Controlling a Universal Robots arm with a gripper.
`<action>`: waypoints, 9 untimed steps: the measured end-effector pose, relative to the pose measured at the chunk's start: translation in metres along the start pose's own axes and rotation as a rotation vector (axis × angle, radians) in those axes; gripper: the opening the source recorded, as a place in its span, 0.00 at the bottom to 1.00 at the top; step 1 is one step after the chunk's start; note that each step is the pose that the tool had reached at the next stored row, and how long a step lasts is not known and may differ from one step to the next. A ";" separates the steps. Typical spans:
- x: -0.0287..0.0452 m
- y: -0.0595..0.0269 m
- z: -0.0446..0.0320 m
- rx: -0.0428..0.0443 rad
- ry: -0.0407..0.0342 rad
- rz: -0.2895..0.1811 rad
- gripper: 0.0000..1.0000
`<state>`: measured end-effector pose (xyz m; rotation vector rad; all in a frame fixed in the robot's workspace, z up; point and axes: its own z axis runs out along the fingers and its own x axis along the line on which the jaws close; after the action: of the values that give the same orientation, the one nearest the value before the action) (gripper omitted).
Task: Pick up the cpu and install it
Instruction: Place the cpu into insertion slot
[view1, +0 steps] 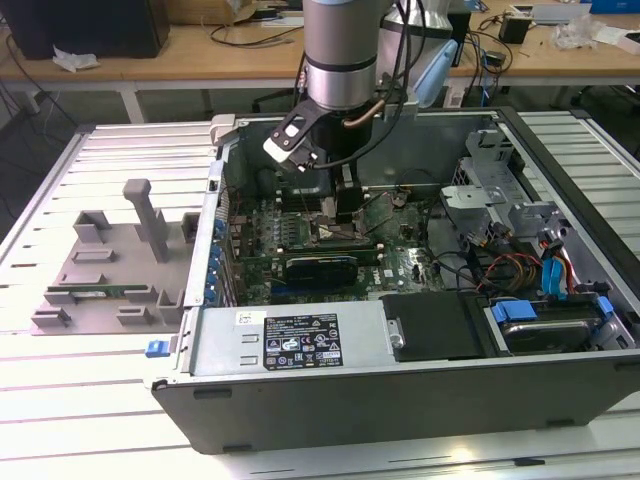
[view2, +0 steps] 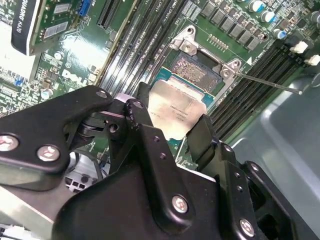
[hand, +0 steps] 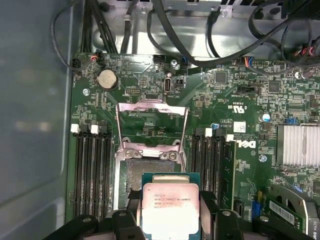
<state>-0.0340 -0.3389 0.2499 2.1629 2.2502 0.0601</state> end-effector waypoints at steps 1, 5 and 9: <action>0.0001 0.0000 0.0027 0.0001 -0.0029 0.000 0.55; 0.0003 -0.0004 0.0099 0.0005 -0.0112 0.000 0.55; 0.0023 -0.0006 0.0173 0.0007 -0.0162 0.000 0.55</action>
<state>-0.0340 -0.3364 0.2326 2.1553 2.2424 0.0417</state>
